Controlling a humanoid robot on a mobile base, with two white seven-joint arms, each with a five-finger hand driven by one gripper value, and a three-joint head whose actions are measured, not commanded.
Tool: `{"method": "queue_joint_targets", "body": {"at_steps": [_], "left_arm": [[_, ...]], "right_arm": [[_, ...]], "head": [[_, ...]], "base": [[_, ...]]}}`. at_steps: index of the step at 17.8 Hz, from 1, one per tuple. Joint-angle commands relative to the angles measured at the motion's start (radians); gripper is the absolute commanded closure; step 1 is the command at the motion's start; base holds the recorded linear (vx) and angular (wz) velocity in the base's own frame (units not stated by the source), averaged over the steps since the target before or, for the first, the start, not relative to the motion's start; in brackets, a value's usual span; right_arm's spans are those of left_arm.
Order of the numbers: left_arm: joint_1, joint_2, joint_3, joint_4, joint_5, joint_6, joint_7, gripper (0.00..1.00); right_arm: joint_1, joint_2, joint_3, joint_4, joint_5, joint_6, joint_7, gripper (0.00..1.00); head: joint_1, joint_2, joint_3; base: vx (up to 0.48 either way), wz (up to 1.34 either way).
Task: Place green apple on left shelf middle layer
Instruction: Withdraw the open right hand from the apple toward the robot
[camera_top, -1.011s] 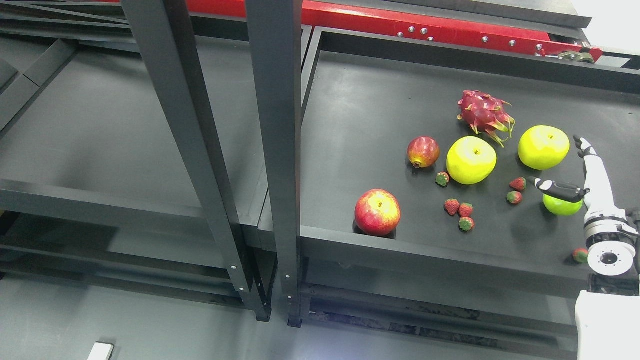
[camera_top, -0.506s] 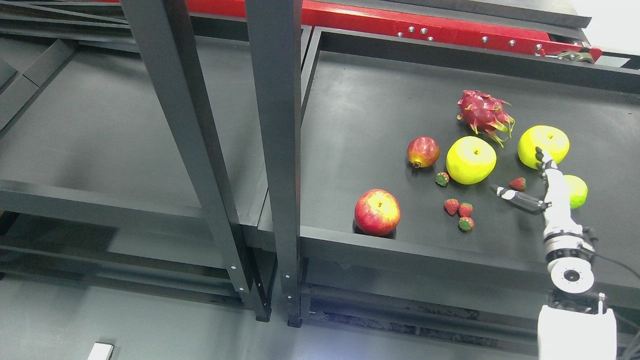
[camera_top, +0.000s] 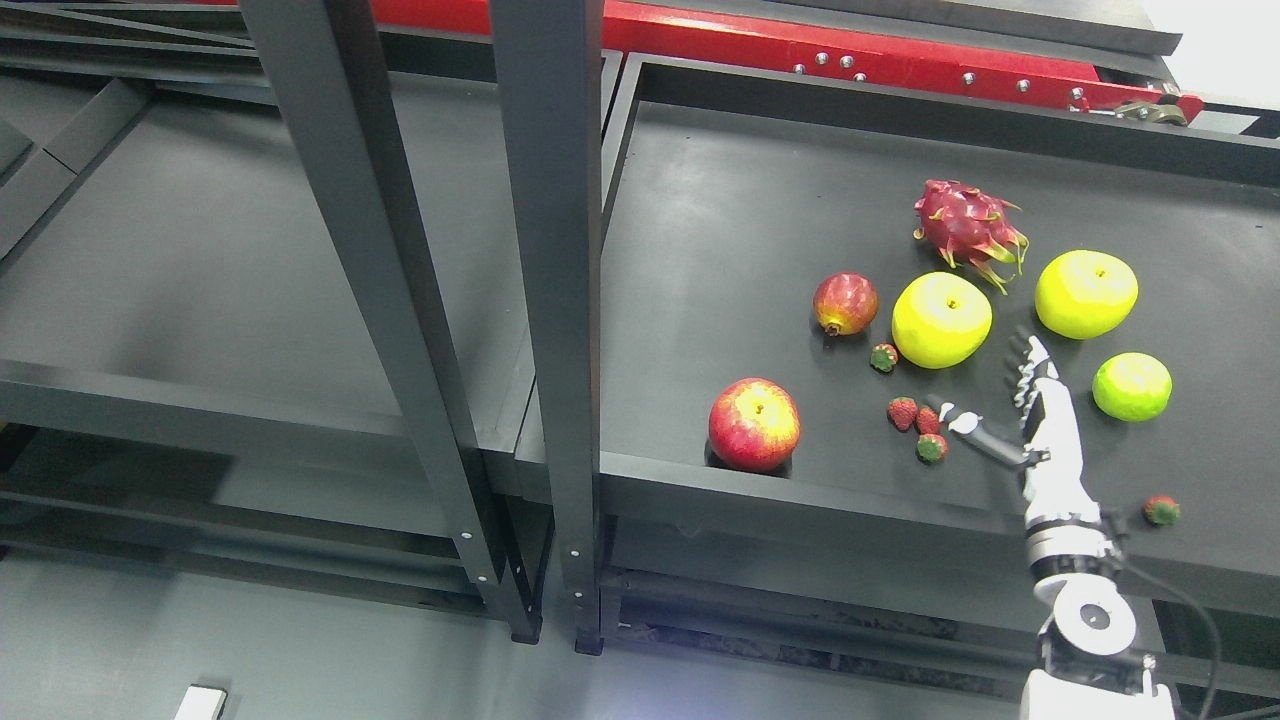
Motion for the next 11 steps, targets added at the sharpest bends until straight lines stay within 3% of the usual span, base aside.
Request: {"method": "queue_joint_targets", "body": {"at_steps": [1, 6, 11], "left_arm": [[0.000, 0.017, 0.000, 0.000, 0.000, -0.001, 0.001, 0.00], [0.000, 0.017, 0.000, 0.000, 0.000, -0.001, 0.001, 0.00], [0.000, 0.017, 0.000, 0.000, 0.000, -0.001, 0.001, 0.00]], "right_arm": [[0.158, 0.031, 0.197, -0.120, -0.126, -0.047, -0.048, 0.00], [0.155, 0.031, 0.200, -0.149, -0.188, -0.041, -0.183, 0.00], [0.153, 0.031, 0.202, -0.170, -0.189, -0.048, -0.191, 0.00]], "head": [[0.0000, 0.000, 0.000], [0.0000, 0.000, 0.000], [0.0000, 0.000, 0.000]], "base": [[0.000, 0.00], [0.000, 0.01], [0.000, 0.00]]}}
